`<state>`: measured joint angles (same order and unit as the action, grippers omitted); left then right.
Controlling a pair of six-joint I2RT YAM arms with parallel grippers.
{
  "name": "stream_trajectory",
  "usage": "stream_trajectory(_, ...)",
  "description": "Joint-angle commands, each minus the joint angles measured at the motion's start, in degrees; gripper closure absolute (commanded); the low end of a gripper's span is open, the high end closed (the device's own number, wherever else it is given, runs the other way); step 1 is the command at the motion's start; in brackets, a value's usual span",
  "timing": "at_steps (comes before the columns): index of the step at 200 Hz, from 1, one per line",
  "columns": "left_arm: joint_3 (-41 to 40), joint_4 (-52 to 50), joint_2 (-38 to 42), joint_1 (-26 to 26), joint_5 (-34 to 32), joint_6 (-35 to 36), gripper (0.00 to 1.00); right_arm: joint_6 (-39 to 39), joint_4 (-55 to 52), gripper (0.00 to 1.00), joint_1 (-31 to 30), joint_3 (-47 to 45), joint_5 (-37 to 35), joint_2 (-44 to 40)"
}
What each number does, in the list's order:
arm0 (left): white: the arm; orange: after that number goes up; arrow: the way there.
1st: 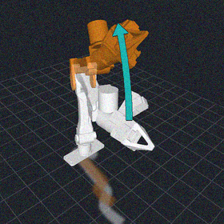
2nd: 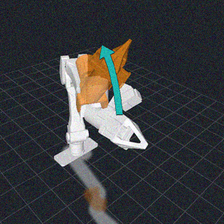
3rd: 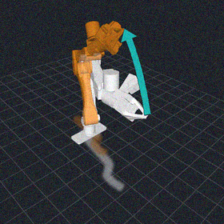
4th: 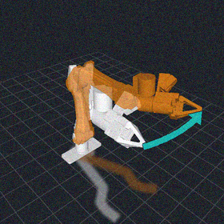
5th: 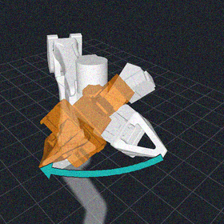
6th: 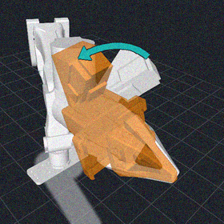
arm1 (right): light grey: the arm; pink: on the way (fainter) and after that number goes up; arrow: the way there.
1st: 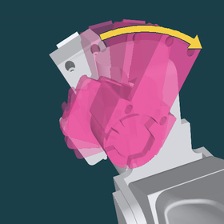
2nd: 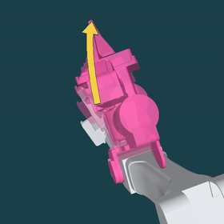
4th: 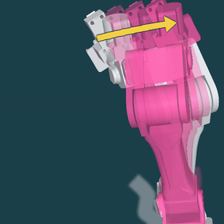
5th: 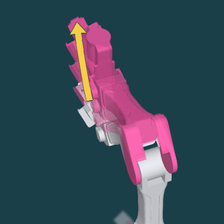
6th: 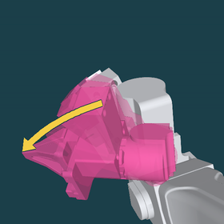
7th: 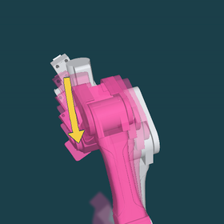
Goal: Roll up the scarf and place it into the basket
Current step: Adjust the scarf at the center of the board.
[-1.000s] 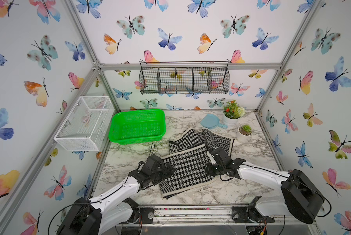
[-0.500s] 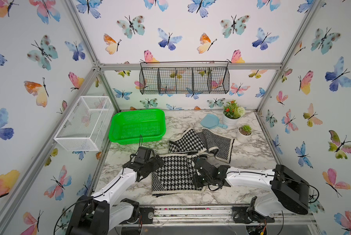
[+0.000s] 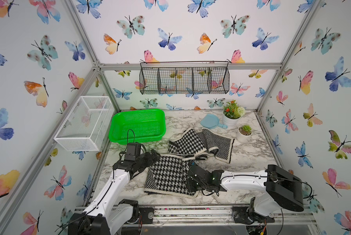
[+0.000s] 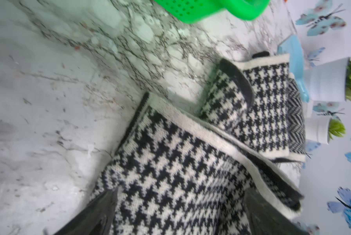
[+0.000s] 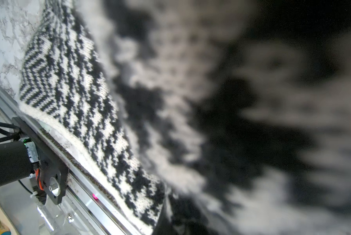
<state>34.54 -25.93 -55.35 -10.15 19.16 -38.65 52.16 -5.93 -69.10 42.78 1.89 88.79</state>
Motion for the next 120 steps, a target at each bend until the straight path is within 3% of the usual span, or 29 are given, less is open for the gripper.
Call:
stream_trajectory(1, -4.60, -3.76, 5.78, -1.59, 7.99, -1.02, 0.02, 2.40, -0.91, 0.76, -0.33, -2.11, -3.55, -2.65)
stream_trajectory(35, -10.96, -3.20, 11.37, -3.32, 12.57, -3.55, 0.02, 3.87, -4.12, 0.22, -0.32, -5.12, -9.74, -10.91)
stream_trajectory(55, -14.35, -1.70, 12.63, -3.47, 12.83, -4.22, 0.02, 2.03, -7.18, 0.03, -0.26, -3.77, -15.97, -13.89)
stream_trajectory(80, -18.03, 2.66, 10.24, -3.47, 13.03, -5.03, 0.02, -3.46, -13.11, 0.03, 2.47, 2.23, -19.04, -10.47)
stream_trajectory(120, -17.57, 4.02, 1.10, -3.29, 4.63, -3.39, 0.02, -10.60, -15.72, 0.02, 11.22, 7.10, -21.92, -4.99)
